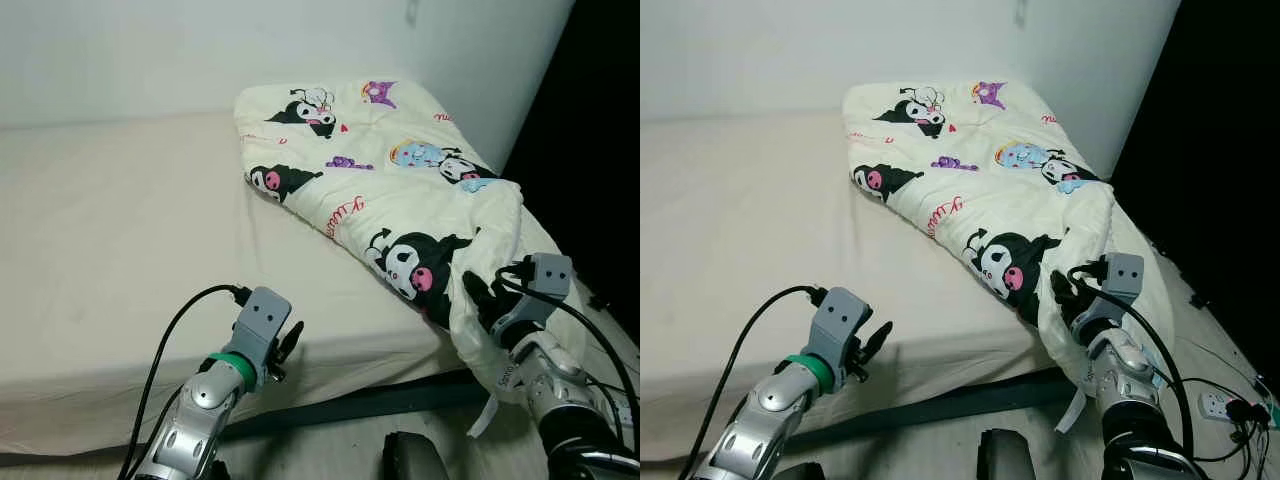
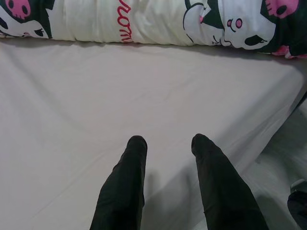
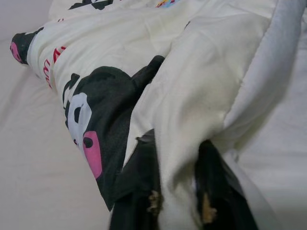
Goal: Clean up the room
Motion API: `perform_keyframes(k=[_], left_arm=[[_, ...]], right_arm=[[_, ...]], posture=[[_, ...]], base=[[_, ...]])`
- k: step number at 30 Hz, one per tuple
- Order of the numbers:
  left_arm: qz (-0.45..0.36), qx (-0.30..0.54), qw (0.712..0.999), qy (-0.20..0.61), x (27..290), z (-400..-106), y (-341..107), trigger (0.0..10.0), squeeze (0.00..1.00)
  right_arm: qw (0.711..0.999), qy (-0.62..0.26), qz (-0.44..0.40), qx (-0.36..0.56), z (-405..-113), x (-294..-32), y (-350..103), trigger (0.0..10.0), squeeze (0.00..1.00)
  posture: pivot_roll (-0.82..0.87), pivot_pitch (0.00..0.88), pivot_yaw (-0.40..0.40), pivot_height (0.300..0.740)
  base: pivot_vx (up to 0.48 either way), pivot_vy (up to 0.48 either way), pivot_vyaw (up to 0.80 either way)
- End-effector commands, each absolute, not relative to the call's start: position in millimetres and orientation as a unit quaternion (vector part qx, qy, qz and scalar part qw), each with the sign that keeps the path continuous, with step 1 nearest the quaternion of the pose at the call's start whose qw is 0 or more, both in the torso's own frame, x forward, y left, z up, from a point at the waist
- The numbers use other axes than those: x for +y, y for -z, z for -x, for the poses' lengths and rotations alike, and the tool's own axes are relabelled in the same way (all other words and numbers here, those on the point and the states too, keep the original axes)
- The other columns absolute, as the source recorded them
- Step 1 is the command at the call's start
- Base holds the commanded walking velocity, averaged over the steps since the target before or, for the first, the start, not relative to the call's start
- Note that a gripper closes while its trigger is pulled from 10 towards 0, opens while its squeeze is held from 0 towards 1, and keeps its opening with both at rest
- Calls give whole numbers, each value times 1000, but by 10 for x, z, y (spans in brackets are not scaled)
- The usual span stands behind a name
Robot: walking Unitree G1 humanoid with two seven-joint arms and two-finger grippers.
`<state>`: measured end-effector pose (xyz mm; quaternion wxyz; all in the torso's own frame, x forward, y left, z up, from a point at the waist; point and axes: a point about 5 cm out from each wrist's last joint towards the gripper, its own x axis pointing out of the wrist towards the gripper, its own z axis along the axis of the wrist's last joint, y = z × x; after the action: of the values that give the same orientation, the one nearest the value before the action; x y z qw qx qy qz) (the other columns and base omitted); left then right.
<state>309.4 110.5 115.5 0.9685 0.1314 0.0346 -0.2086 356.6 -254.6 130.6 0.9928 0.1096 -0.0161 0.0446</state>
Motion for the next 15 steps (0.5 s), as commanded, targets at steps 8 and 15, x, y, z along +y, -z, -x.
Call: perform_keyframes(k=[8,15], left_arm=[[-131,46,967,212,1098,-3079,-1110,10000,0],[-124,40,968,216,1083,-3106,-1155,10000,0]], right_arm=[[973,-225,-38,-27,-3557,-2108,-1384,0,0],[809,-584,18,66,-2902,-1256,-1178,8039,0]], posture=[[-123,81,93,560],[-131,86,88,560]], base=[[0,0,0],[0,0,0]])
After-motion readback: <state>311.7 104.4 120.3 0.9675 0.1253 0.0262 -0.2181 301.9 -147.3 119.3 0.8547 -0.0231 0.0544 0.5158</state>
